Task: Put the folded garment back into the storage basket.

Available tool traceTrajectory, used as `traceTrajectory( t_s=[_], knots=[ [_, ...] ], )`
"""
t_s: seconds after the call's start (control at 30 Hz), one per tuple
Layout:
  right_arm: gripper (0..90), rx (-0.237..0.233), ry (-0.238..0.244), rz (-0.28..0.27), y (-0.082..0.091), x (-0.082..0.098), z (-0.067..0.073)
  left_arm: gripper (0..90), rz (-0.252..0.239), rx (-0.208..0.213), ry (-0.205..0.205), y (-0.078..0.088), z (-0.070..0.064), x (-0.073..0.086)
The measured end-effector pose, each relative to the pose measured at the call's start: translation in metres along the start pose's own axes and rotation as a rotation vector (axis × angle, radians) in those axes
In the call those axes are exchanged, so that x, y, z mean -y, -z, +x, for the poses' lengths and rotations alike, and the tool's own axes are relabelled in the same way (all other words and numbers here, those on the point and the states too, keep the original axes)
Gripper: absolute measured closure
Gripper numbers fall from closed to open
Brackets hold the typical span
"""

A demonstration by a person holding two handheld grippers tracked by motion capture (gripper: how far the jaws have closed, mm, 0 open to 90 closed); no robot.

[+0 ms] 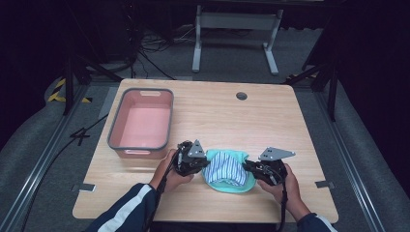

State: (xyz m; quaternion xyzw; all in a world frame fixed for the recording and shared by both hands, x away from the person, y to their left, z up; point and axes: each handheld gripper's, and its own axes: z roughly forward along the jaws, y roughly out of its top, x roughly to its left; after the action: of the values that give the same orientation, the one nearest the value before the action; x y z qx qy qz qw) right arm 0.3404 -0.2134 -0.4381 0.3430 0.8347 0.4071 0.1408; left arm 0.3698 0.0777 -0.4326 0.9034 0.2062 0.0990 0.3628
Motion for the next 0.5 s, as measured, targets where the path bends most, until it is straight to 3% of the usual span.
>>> traceTrajectory(
  t_s=[0.5],
  knots=[
    [82.9,0.011,0.031,-0.069,0.001,-0.032,0.003,84.2,-0.074,-0.083,-0.016,0.029,0.012,-0.008]
  ],
)
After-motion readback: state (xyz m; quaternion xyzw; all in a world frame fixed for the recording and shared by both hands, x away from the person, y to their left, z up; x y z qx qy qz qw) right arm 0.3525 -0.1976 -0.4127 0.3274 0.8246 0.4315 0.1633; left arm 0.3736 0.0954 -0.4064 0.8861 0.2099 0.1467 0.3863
